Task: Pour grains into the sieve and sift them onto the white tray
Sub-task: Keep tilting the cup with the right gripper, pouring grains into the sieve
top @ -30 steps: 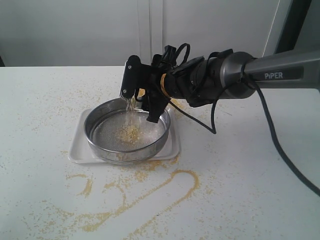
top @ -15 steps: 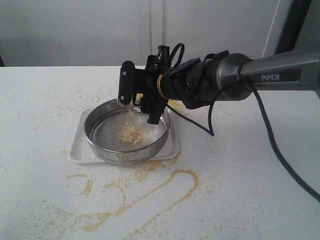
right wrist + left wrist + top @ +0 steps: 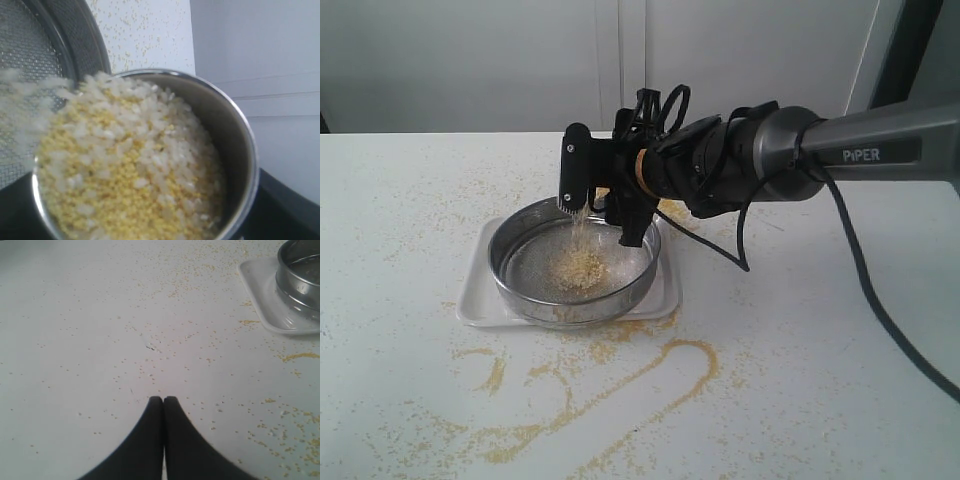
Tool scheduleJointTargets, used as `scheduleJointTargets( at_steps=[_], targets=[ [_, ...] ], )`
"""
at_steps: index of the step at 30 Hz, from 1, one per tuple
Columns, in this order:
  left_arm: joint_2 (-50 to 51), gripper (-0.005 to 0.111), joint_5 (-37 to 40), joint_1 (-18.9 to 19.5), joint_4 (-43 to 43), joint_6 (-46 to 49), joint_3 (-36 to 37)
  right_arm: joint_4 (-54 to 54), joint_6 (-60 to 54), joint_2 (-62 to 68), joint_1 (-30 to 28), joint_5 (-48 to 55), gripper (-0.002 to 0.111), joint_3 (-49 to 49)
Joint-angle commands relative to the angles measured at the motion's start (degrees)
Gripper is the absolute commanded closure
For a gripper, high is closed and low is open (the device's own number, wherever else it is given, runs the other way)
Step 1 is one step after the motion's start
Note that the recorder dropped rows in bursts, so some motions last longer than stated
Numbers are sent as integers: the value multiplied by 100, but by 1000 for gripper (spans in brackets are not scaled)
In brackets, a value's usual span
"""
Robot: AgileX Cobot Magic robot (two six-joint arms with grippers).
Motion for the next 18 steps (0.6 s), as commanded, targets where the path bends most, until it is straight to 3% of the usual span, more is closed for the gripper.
scheduleJointTargets(
  at_steps=[1,18],
  targets=[
    [-24,107,-7,-12,-72,0,22,22,-160,-32,6,92,108,-55],
    [-24,107,-7,-12,-72,0,22,22,-696,-32,6,205,108,-63]
  ],
)
